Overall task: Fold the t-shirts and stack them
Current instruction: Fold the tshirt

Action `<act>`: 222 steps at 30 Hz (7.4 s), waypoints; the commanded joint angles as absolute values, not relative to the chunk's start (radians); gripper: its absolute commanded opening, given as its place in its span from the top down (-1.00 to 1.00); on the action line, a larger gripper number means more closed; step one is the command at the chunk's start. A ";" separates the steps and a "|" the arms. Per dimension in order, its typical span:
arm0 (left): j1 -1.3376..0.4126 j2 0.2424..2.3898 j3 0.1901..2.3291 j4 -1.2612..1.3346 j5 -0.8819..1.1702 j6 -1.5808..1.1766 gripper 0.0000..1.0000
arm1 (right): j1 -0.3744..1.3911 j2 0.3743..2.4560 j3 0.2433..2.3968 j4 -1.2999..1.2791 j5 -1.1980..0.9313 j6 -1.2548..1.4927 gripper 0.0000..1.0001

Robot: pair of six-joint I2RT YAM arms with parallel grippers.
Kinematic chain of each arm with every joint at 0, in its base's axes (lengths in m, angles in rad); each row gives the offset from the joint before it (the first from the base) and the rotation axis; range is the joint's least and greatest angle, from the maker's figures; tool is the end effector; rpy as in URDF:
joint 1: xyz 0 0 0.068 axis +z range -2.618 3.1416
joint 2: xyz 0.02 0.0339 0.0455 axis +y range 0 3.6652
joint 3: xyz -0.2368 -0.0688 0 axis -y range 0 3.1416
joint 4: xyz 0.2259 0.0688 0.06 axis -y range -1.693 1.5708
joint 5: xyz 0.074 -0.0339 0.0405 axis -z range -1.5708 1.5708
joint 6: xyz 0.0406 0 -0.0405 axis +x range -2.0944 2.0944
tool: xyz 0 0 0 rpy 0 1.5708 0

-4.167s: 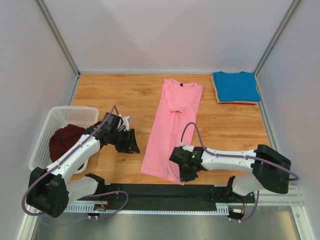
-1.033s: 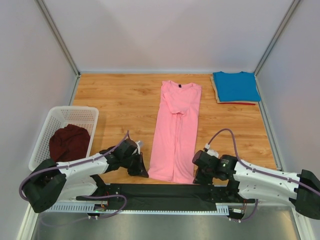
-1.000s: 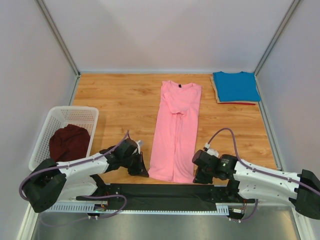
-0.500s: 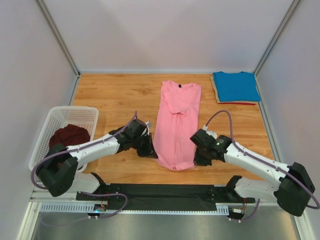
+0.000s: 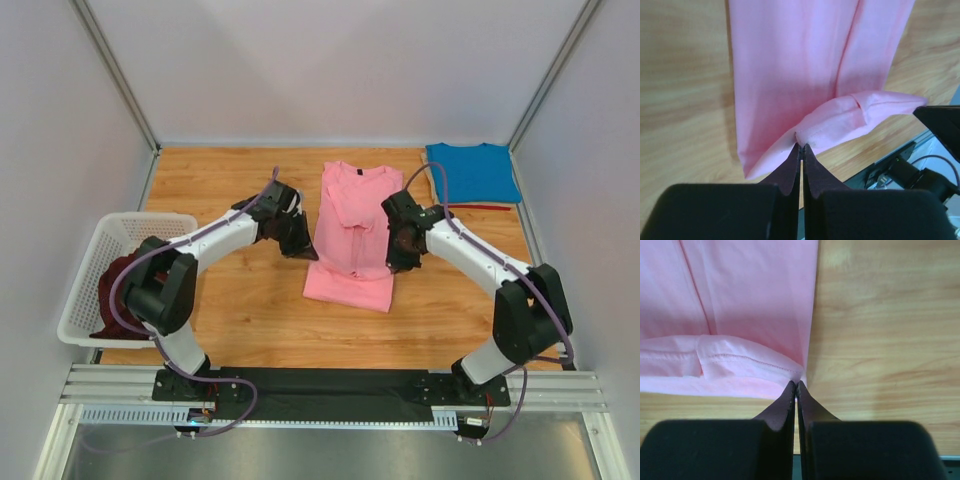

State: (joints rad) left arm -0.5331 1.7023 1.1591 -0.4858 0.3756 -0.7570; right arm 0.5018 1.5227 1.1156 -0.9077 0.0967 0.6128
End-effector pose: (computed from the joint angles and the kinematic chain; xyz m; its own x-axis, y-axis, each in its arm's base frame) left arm 0.2793 -0.1821 0.1871 -0.9729 -0.1677 -0.1590 -0.0447 0.8115 -0.5826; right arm 0.2375 0.1258 0.2050 -0.9569 0.1280 -0.2609 0.1137 0.9911 0.0692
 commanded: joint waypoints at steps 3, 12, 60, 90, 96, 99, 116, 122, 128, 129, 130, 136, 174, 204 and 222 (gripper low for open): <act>-0.491 1.802 1.319 -0.543 0.402 -0.703 1.00 | 0.448 1.646 1.267 -0.926 0.109 0.479 0.99; -0.431 1.957 1.505 -0.574 0.462 -0.687 1.00 | 0.356 1.769 1.413 -0.925 0.055 0.440 0.99; -0.380 2.164 1.753 -0.535 0.422 -0.707 1.00 | 0.255 2.025 1.706 -0.920 0.080 0.407 0.99; -0.383 2.040 1.703 -0.520 0.351 -0.632 0.18 | 0.219 1.971 1.683 -0.908 0.015 0.419 0.59; -0.400 2.080 1.674 -0.479 0.432 -0.617 0.41 | 0.225 1.953 1.609 -0.838 -0.066 0.426 0.68; -0.402 2.123 1.690 -0.453 0.480 -0.621 0.42 | 0.227 1.982 1.611 -0.816 -0.089 0.433 0.68; -0.393 2.313 1.839 -0.543 0.374 -0.638 0.38 | 0.206 2.125 1.661 -0.785 -0.015 0.419 0.63; -0.387 2.220 1.829 -0.623 0.288 -0.624 0.32 | 0.209 2.050 1.677 -0.847 -0.002 0.428 0.62; -0.387 2.025 1.705 -0.647 0.296 -0.566 0.16 | 0.224 1.880 1.550 -0.879 -0.083 0.451 0.48; -0.388 2.025 1.686 -0.647 0.296 -0.566 0.15 | 0.230 1.856 1.522 -0.879 -0.081 0.456 0.48; -0.390 1.991 1.662 -0.637 0.319 -0.552 0.14 | 0.238 1.833 1.493 -0.868 -0.081 0.460 0.46; -0.422 1.864 1.425 -0.559 0.397 -0.523 0.17 | 0.278 1.688 1.252 -0.795 -0.158 0.494 0.45; -0.465 1.681 1.111 -0.508 0.404 -0.543 0.00 | 0.305 1.555 0.948 -0.660 -0.235 0.540 0.32; -0.443 1.769 0.918 -0.301 0.512 -0.609 1.00 | 0.308 1.638 0.799 -0.509 -0.209 0.597 0.99; -0.485 1.399 0.543 -0.176 0.546 -0.768 1.00 | 0.442 1.290 0.623 -0.652 -0.127 0.653 0.99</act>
